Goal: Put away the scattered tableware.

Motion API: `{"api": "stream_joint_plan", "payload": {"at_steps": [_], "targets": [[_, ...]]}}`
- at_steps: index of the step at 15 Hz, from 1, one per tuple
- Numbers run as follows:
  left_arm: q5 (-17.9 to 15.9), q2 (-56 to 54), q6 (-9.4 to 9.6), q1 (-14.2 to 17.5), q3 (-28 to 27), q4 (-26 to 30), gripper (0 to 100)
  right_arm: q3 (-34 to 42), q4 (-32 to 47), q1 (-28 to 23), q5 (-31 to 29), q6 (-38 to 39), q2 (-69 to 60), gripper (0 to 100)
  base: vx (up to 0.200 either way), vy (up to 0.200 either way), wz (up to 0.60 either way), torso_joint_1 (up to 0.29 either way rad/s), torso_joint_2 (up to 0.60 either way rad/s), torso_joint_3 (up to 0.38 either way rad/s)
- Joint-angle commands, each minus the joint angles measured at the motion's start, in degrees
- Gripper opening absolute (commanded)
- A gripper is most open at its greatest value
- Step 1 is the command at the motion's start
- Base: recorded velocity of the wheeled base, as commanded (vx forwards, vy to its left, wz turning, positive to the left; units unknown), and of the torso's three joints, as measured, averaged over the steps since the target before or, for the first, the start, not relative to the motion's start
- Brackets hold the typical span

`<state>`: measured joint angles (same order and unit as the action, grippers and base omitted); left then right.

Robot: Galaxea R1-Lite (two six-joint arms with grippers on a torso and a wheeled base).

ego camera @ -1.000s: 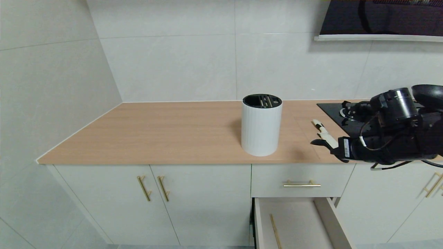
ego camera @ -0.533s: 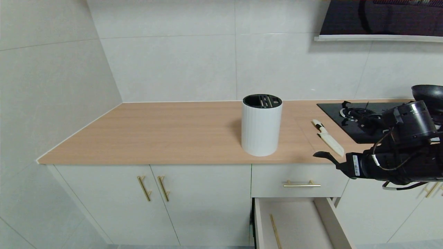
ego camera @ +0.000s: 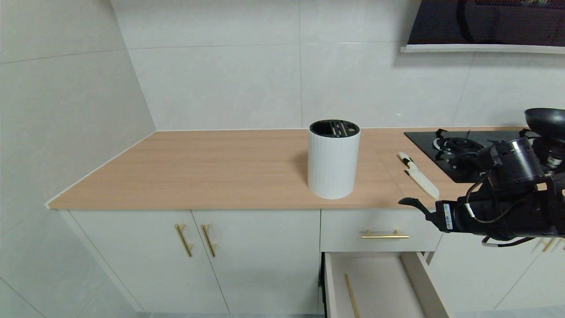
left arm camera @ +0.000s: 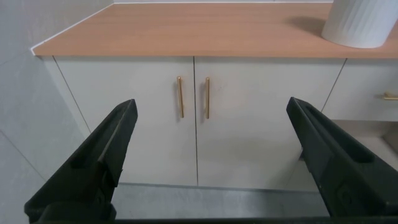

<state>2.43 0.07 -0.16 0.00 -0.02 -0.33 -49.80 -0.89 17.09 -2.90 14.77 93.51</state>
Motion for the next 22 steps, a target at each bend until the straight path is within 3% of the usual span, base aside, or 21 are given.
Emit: {"api": "stream_joint_plan", "payload": {"at_steps": [1, 22], "targets": [[0.0, 0.0, -0.02, 0.0, 0.0, 0.0, 100, 0.1, 0.0, 0.0, -0.1, 0.0, 1.1, 0, 0.0, 0.0, 0.0, -0.144, 0.32, 0.178], [0.0, 0.0, -0.02, 0.0, 0.0, 0.0, 100, 0.2, -0.3, 0.0, -0.6, -1.1, 2.8, 0, 0.0, 0.0, 0.0, -0.192, 0.48, 0.284]]}}
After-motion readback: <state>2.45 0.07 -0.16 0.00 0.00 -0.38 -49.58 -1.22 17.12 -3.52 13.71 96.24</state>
